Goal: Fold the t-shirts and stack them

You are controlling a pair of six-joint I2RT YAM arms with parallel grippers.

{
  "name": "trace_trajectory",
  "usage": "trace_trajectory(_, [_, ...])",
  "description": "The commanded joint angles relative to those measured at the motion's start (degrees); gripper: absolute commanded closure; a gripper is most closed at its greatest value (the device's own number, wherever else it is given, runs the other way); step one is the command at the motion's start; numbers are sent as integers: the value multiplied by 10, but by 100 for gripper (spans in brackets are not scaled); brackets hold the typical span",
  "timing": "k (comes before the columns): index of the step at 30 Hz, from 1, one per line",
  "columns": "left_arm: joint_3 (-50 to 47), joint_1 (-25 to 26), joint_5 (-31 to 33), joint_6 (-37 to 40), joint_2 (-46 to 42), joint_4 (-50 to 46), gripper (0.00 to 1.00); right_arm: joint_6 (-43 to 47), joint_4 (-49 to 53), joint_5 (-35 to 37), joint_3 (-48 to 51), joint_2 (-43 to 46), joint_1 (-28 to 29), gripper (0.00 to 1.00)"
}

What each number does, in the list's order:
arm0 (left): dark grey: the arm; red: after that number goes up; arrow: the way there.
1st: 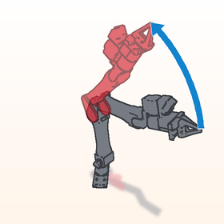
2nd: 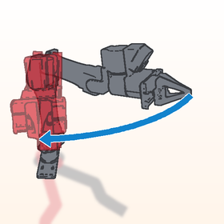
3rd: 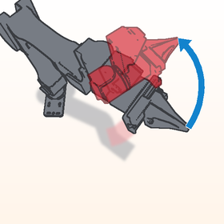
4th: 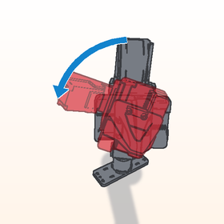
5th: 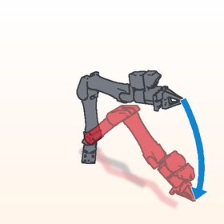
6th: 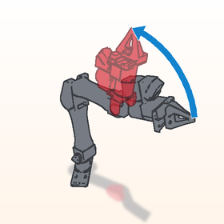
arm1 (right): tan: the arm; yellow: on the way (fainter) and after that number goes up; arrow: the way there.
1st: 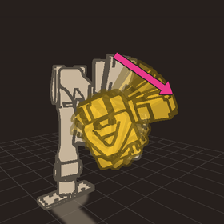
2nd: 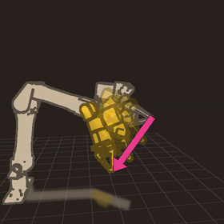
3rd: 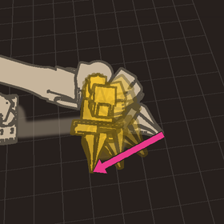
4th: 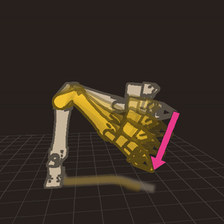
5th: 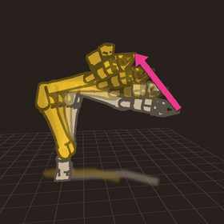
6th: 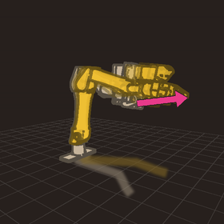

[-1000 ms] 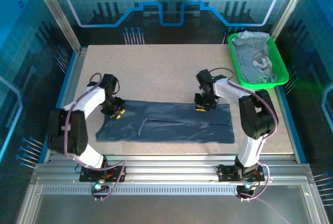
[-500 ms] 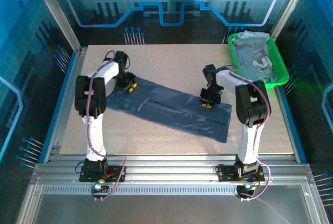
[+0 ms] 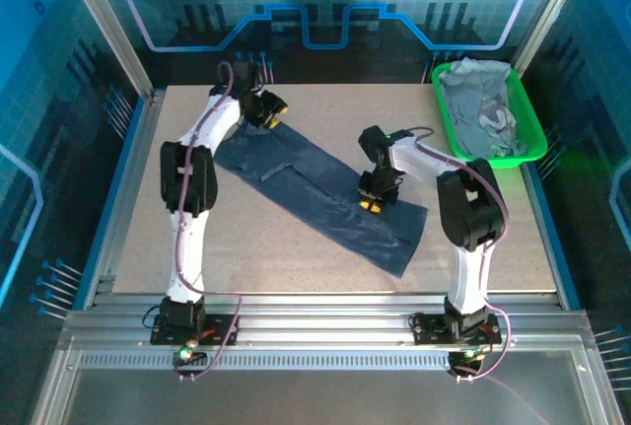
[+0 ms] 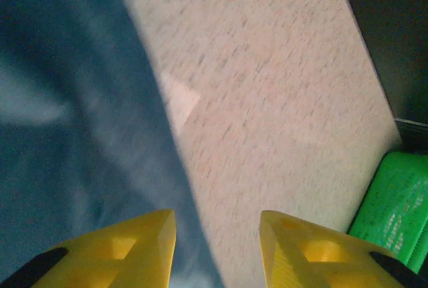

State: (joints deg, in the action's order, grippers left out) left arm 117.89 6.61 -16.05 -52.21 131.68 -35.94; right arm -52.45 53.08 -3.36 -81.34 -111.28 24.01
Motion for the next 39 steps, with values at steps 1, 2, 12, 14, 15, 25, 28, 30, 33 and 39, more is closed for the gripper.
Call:
trace_trajectory(1, [-121,-3,44,-49,-139,-43,62,29,-13,39,-12,56,-7,75])
trace_trajectory(2, [-172,-4,48,-66,-168,-42,62,57,-28,37,-21,49,-8,75])
trace_trajectory(12, [-326,-50,73,-148,-175,17,67,178,-36,-63,-199,-122,-8,77])
trace_trajectory(14, [-317,-53,86,-153,-160,18,68,190,-34,-75,-242,-156,-3,76])
trace_trajectory(15, [-311,-53,88,-156,-148,19,68,193,-26,-78,-267,-176,-2,76])
trace_trajectory(25, [-206,-29,-3,-153,10,61,72,134,68,-28,-316,-257,-30,76])
trace_trajectory(28, [-135,-10,-26,-155,67,94,72,92,35,-39,-244,-224,-49,76])
trace_trajectory(30, [-79,5,-35,-162,108,114,72,58,4,-58,-196,-192,-58,76])
trace_trajectory(33, [33,25,-49,-165,175,125,72,6,-35,-88,-152,-171,-56,76])
trace_trajectory(39, [241,51,-80,-200,295,130,70,-100,-93,-115,-111,-147,-23,76])
